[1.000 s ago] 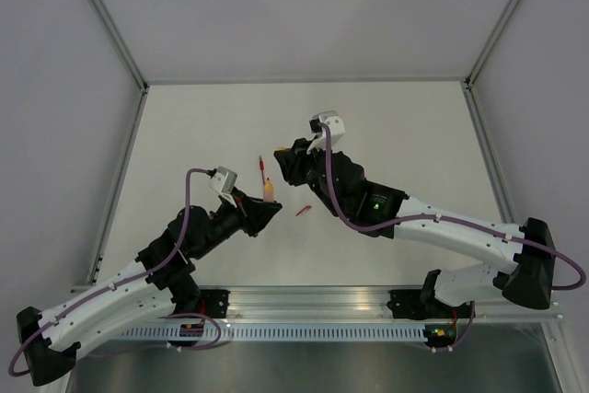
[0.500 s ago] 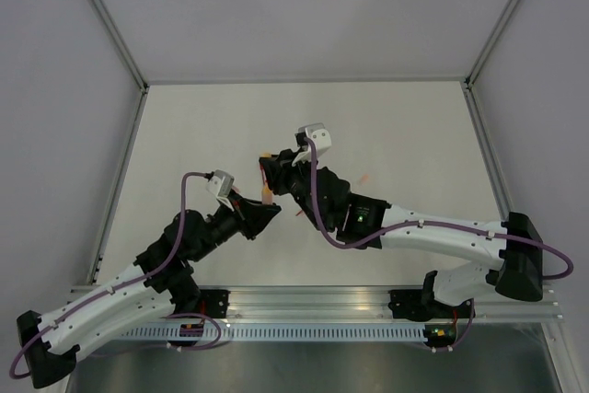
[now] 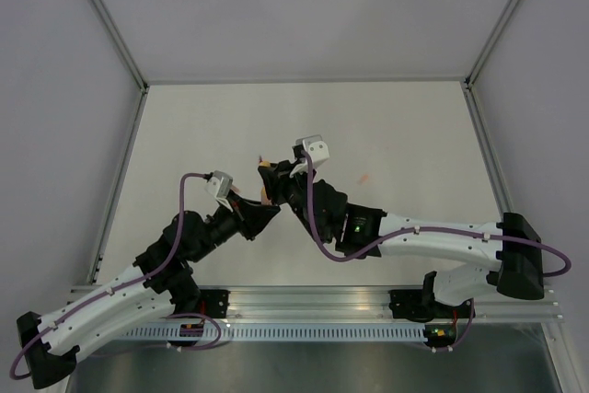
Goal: Insert the pens into the pen caps
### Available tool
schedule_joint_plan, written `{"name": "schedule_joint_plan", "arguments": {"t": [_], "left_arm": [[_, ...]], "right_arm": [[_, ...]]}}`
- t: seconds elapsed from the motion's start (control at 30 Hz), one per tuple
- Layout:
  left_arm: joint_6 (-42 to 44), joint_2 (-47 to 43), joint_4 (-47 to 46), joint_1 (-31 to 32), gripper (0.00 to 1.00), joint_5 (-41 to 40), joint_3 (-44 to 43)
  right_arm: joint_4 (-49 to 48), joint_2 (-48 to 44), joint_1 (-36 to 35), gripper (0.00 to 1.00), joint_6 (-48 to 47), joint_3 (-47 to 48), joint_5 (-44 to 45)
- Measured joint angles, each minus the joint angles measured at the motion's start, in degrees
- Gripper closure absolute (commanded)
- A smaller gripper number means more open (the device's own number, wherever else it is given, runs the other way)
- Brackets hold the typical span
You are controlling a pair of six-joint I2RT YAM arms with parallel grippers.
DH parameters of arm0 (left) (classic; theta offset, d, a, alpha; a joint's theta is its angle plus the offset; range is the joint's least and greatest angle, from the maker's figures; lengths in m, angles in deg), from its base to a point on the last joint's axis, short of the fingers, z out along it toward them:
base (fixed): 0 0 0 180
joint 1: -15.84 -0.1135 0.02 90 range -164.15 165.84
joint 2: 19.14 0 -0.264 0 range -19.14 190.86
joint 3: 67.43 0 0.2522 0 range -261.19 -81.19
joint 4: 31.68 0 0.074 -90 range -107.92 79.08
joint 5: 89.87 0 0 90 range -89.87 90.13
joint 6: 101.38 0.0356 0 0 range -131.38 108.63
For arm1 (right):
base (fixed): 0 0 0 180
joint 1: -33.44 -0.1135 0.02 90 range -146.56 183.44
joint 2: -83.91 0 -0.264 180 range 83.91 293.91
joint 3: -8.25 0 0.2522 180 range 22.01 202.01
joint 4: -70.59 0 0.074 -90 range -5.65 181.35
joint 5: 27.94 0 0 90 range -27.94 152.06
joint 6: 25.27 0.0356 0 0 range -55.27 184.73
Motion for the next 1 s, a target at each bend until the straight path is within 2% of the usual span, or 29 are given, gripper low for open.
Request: {"name": "schedule_joint_plan", "arguments": {"t": [0.47, 0.83, 0.93, 1.0], "left_arm": [[0.0, -1.3, 0.3, 0.0, 0.98, 0.1, 0.1], [0.0, -5.0, 3.6, 0.6, 0.98, 0.9, 1.8], [0.0, -5.4, 5.1, 0.6, 0.98, 1.2, 2.1], [0.0, -5.6, 5.5, 0.6, 0.98, 1.3, 2.1]], "right_arm": [[-4.5, 0.1, -4.4, 1.00, -1.9, -2.2, 4.5], [-12.9, 4.5, -11.4, 0.99, -9.4, -3.0, 18.3], [-13.5, 6.3, -12.5, 0.94, -11.1, -2.5, 21.1], [-13.5, 7.0, -12.8, 0.84, -11.6, -1.9, 22.3]]}}
